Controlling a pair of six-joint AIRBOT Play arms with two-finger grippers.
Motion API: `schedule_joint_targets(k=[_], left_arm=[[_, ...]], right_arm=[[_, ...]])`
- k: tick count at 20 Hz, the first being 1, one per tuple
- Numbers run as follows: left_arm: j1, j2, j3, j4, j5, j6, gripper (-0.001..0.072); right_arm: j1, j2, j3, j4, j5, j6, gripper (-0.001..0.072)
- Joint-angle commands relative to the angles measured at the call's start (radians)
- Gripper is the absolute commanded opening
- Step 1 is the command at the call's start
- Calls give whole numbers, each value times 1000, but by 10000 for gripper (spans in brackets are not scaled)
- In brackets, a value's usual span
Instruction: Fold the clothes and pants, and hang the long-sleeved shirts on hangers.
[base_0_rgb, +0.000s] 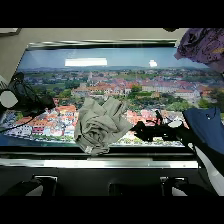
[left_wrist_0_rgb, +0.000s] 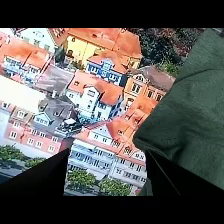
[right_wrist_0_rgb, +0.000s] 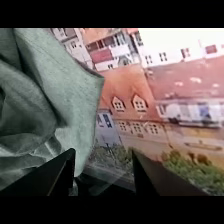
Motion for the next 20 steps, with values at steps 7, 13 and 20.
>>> schedule_joint_targets(k=[7,13,20], left_arm=[[35,-95,-1,-69,22,113,546],[88,-196,0,-272,167,269,546],[131,-418,3,-729,347,618,546]], right_arm=[[44,-72,-8,126,-163,-53,415],[103,-97,-2,152,-202,-53,30],[104,-95,31,150,-174,-48,32]])
